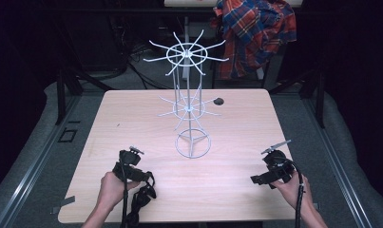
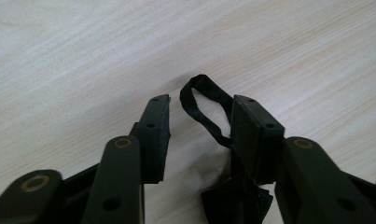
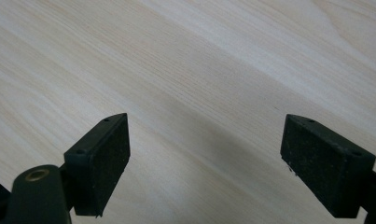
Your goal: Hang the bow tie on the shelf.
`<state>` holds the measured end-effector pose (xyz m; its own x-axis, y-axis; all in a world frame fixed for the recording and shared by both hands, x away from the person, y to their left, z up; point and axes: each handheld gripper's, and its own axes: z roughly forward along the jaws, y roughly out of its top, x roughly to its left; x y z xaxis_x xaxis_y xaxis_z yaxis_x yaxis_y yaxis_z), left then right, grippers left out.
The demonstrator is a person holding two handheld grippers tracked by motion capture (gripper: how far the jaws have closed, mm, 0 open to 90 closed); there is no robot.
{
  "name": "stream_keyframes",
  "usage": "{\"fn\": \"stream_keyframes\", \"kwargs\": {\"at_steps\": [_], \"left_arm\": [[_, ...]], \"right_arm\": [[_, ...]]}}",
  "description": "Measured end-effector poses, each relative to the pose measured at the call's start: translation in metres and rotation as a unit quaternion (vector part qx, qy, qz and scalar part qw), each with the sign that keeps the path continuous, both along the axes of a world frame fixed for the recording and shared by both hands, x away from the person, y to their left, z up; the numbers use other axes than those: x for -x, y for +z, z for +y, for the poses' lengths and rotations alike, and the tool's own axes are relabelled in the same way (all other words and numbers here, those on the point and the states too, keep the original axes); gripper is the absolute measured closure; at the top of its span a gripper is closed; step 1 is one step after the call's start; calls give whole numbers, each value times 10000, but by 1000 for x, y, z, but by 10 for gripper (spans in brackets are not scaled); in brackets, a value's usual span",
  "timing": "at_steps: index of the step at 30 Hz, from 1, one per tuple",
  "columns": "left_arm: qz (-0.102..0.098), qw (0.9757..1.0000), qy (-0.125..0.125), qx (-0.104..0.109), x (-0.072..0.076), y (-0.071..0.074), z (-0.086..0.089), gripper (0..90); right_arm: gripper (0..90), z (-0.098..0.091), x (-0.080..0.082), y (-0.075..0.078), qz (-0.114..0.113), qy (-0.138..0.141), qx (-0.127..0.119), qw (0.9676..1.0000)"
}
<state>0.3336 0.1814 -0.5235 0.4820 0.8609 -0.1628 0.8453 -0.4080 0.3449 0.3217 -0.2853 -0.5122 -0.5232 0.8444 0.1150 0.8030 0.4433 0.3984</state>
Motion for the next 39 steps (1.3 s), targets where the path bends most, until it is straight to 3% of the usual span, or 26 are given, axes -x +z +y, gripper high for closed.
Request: {"fn": "stream_keyframes", "kwargs": {"at_steps": [8,12,16,19,30,32,34,38,39], "left_arm": [[150,9999,-31,-70,-1,-7,2,697],[211,9998,-16,-61,-1,-12,4,745],[249,9996,-82,-34,-2,-13,4,801],[292,9995,-149,-41,-3,-15,4,827],[235,9992,-281,-127,-2,-20,0,822],[216,9994,-255,-134,-1,-21,-2,855],[176,9994,-286,-127,-1,-20,-2,883],[122,9997,-217,38,-1,-15,0,847],[109,9997,-204,72,-1,-14,0,823]], "right_arm": [[153,3,1,1,-82,-5,-31,10000],[153,3,1,0,41,63,7,10000],[154,2,2,1,11,129,20,9999],[154,3,3,-1,-64,19,-47,10000],[155,4,2,0,-14,107,-29,9999],[154,3,1,1,0,177,54,9998],[154,5,3,-1,-91,62,-43,9999],[154,5,3,-1,-94,41,-82,9999],[154,4,2,0,-32,138,3,9999]]}}
